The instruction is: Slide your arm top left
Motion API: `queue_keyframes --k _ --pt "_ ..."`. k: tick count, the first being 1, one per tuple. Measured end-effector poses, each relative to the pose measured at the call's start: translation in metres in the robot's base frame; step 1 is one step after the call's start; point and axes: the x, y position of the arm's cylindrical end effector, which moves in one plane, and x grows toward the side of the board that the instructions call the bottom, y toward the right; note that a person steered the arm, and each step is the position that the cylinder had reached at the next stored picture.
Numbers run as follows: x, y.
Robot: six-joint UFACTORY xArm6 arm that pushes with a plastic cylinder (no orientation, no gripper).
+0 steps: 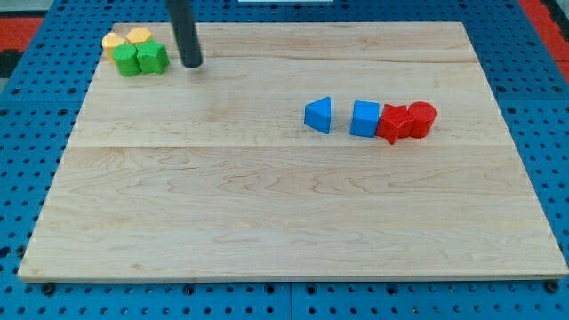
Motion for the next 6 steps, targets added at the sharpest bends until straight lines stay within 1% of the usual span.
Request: queue_keyframes --k 2,3,4,5,6 --pt "0.015 0.066" --pt "0.028 0.080" --pt "0.027 0.060" --pt "-0.024 0.055" --pt "-0.074 0.022"
